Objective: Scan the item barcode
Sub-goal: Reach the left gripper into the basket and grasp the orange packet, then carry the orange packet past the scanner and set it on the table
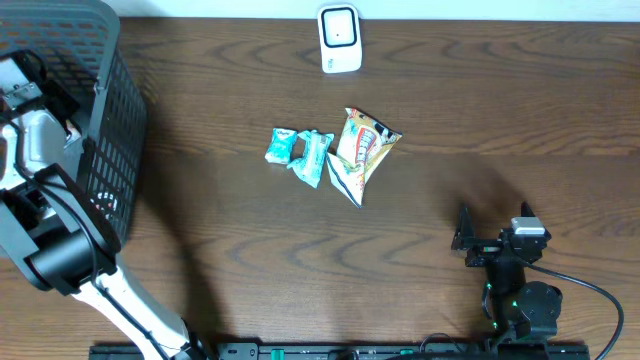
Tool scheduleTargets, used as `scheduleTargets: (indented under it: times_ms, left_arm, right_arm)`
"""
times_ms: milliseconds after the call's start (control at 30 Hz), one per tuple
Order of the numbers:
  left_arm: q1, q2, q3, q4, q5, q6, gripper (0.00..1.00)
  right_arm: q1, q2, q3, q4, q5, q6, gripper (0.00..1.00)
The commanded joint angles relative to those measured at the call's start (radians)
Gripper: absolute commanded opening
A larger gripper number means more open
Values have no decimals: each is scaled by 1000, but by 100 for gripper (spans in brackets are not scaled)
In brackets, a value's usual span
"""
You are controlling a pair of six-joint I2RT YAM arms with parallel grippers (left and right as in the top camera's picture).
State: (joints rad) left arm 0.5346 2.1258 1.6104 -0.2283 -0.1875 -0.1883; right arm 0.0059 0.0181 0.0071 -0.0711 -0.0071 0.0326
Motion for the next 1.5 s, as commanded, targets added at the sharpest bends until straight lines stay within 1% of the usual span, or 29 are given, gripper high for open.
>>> scheduleTargets:
  times_ms: [0, 233, 300, 333, 400, 500, 633, 667, 733, 767, 800, 833, 867, 900, 933, 1000, 1067, 1100, 1133, 1233, 1300, 1367, 1400, 1467]
  left_arm:
    - [0, 64, -3, 6, 1, 16, 64]
    - [0, 127, -3, 10, 3, 21, 63]
    - [0, 133, -3, 10, 3, 26, 50]
    - [0, 134, -3, 10, 3, 39, 30]
    - [0, 132, -3, 9, 3, 39, 8]
    - [0, 109, -3, -6, 3, 38, 7]
    - [-2, 2, -3, -27, 4, 27, 7]
    - [-2, -22, -3, -33, 4, 14, 7]
    - [-2, -125, -3, -64, 5, -57, 7]
    - [-2, -147, -3, -71, 11, -73, 7]
    - [-2, -201, -3, -84, 47, -92, 7]
    - [-2, -257, -3, -97, 114, -99, 7]
    - [-2, -275, -3, -100, 140, -99, 7]
    - [-2, -348, -3, -111, 270, -99, 7]
    - [-2, -375, -3, -112, 325, -99, 7]
    - [-4, -487, -3, -111, 567, -108, 7]
    - [-11, -559, -3, -111, 659, -155, 7]
    - [-24, -607, -3, -111, 683, -206, 7]
    - [-31, -624, -3, -111, 687, -220, 8]
    - [-112, -719, -3, -107, 700, -224, 7]
    - [-174, -745, -3, -108, 700, -224, 8]
    - [-299, -754, -3, -116, 700, -173, 7]
    - [-350, -750, -3, -146, 700, -132, 7]
    - [-447, -736, -3, -274, 688, -45, 7]
  right_arm:
    - [0, -4, -2, -4, 1, -15, 99]
    - [0, -4, -2, -5, 1, -15, 99]
    - [0, -4, -2, -4, 1, -15, 99]
    - [0, -4, -2, -4, 1, -15, 99]
    - [0, -4, -2, -5, 1, -15, 99]
    - [0, -4, -2, -5, 1, -15, 99]
    - [0, -4, -2, -4, 1, -15, 99]
    - [0, -4, -2, -5, 1, -15, 99]
    - [0, -4, -2, -5, 1, -15, 99]
    - [0, -4, -2, -4, 1, -15, 99]
    - [0, -4, -2, -4, 1, -15, 99]
    - [0, -4, -2, -4, 1, -15, 99]
    - [0, -4, -2, -4, 1, -15, 99]
    - [0, -4, -2, -4, 1, -15, 99]
    - [0, -4, -2, -4, 1, -15, 99]
    - [0, -4, -2, -4, 1, -15, 99]
    - [0, -4, -2, -4, 1, -15, 99]
    - [0, -4, -2, -4, 1, -15, 99]
    - [0, -4, -2, -5, 1, -15, 99]
    - [0, -4, -2, -5, 1, -15, 99]
    - [0, -4, -2, -4, 1, -15, 99]
    - [0, -4, -2, -4, 1, -15, 99]
    - [0, -4, -2, -4, 1, -15, 99]
    - [0, -4, -2, -5, 1, -15, 99]
